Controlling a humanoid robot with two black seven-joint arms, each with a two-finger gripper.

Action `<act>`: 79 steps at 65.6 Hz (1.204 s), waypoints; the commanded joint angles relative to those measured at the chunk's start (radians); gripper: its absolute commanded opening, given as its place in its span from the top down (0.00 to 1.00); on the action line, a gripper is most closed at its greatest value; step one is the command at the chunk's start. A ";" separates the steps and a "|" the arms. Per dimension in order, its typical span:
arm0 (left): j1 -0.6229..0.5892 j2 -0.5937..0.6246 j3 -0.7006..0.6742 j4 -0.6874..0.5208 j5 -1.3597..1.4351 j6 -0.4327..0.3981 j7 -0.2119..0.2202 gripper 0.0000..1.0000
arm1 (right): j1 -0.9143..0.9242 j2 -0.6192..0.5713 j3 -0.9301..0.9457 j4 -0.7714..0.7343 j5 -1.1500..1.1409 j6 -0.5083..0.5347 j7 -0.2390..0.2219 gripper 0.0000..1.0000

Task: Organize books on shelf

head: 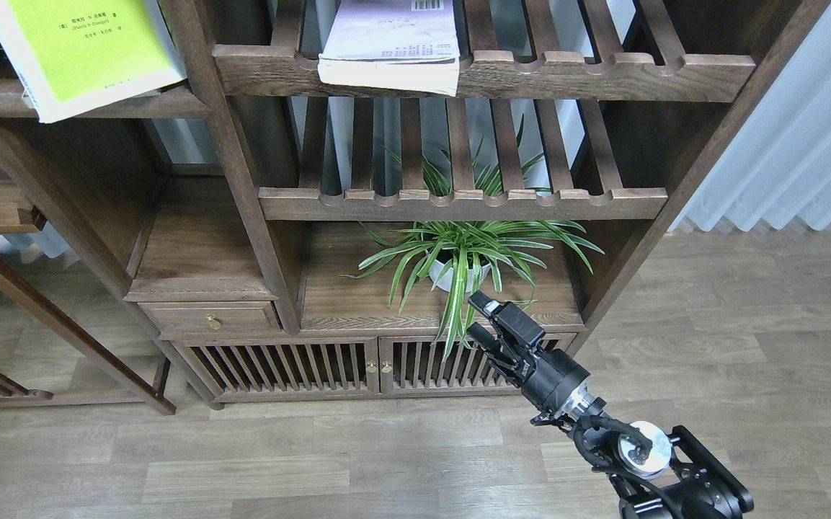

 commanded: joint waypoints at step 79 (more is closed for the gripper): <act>0.085 0.018 -0.080 -0.446 -0.029 0.000 -0.015 0.02 | -0.014 0.000 0.000 -0.005 -0.002 0.000 0.000 0.07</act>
